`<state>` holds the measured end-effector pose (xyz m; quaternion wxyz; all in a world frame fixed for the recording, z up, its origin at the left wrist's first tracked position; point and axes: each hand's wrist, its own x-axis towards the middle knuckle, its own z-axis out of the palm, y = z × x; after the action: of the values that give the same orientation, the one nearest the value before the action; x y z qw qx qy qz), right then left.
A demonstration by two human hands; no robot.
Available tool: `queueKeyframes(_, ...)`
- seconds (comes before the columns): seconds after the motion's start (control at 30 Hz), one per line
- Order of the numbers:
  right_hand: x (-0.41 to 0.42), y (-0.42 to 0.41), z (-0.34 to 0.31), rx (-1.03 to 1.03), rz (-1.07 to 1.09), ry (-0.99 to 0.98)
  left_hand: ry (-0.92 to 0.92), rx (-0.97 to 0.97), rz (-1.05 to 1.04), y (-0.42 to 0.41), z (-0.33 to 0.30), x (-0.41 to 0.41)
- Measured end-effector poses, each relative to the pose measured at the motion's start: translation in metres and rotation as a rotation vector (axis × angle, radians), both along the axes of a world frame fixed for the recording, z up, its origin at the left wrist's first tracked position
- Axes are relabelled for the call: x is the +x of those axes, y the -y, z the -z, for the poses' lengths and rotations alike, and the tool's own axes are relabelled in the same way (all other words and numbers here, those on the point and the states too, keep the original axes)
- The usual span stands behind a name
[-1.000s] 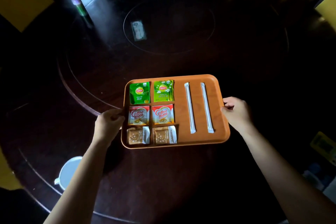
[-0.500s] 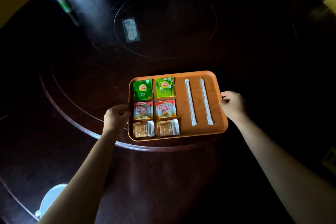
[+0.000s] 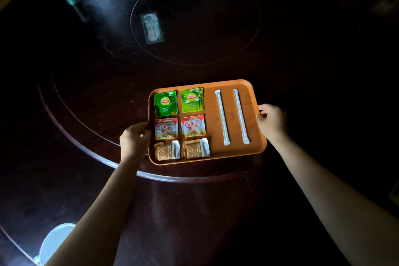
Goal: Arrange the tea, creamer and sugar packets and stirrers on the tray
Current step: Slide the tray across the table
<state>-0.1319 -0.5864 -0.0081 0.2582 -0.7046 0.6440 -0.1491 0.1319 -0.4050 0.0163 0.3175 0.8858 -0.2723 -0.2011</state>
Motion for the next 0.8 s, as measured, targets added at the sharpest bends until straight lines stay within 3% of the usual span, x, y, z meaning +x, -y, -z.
queueKeyframes(0.23,0.0,-0.001,-0.001,-0.044,-0.018,-0.009,0.018,-0.033,-0.026,-0.002,0.005,0.003)
queueKeyframes(0.63,-0.001,0.001,-0.004,0.013,-0.035,-0.031,-0.177,0.008,0.005,-0.002,0.007,0.019)
queueKeyframes(0.8,-0.01,-0.018,-0.013,-0.04,0.056,-0.018,0.029,0.018,0.001,-0.015,-0.004,0.005)
